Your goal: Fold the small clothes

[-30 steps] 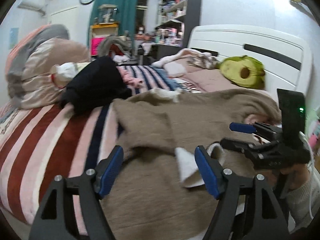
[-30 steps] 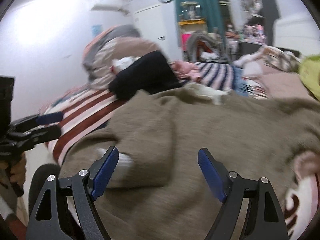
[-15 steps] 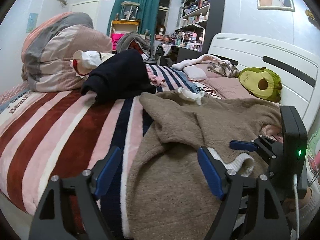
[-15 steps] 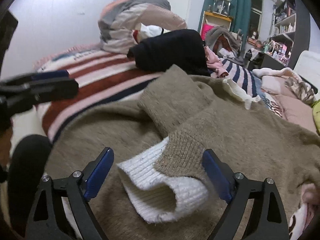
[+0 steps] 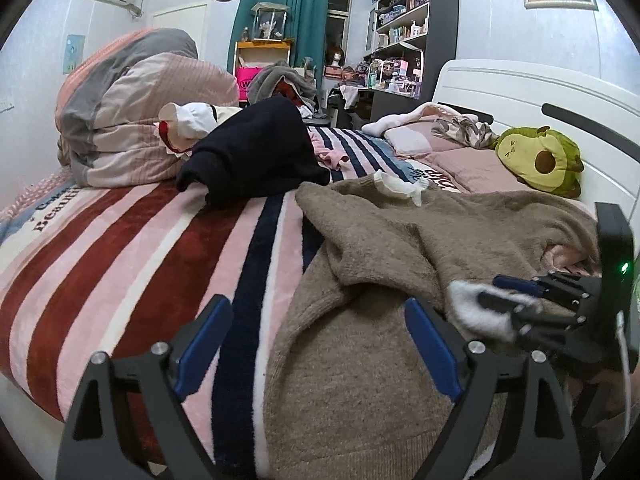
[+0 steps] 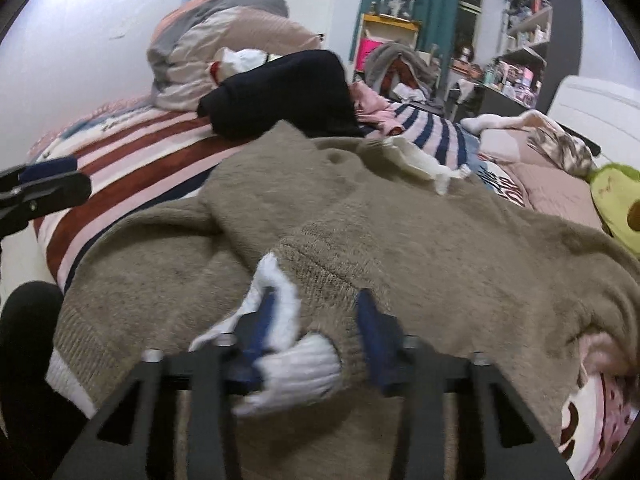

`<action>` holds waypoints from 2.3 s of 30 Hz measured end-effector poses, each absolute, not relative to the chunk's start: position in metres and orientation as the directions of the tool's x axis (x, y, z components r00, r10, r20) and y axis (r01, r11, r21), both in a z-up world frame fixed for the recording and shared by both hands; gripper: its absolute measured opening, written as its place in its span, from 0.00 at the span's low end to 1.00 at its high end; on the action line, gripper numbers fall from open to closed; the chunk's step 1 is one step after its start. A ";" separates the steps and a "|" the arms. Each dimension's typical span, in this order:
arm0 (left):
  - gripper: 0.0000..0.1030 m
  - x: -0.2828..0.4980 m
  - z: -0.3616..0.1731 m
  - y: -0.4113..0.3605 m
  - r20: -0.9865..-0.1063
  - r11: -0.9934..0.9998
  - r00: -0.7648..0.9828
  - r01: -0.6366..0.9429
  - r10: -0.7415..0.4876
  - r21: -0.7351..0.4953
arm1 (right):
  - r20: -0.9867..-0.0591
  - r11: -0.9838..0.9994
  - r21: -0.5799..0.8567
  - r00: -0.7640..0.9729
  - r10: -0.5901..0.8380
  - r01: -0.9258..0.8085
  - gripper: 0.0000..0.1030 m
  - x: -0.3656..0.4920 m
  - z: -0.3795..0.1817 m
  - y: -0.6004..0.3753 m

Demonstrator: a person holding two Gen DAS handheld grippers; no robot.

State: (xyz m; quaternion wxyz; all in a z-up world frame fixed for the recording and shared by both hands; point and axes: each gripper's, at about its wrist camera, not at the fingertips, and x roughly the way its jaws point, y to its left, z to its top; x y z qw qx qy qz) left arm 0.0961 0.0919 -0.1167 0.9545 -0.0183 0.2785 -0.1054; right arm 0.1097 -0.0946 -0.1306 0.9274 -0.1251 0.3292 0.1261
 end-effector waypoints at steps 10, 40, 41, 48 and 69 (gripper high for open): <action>0.87 0.096 -0.111 0.074 -0.528 0.982 0.828 0.177 -0.186 -0.067 | -0.592 0.992 -0.050 0.803 0.061 -0.112 0.03 0.104 -0.110 -0.189; 0.87 0.109 -0.114 0.052 -0.554 0.980 0.812 0.195 -0.186 -0.043 | -0.693 0.918 0.272 0.602 0.396 -0.290 0.11 0.155 -0.140 -0.235; 0.87 0.108 -0.113 0.051 -0.553 0.979 0.812 0.199 -0.188 -0.042 | -0.685 0.921 0.266 0.616 0.389 -0.285 0.10 0.151 -0.138 -0.236; 0.87 0.101 -0.107 0.044 -0.538 0.976 0.820 0.216 -0.197 -0.028 | -0.615 0.956 0.191 0.732 0.294 -0.224 0.09 0.115 -0.103 -0.258; 0.87 0.126 -0.117 0.044 -0.581 0.981 0.810 0.168 -0.080 0.100 | -0.688 0.986 0.112 0.707 0.166 -0.123 0.31 0.096 -0.122 -0.286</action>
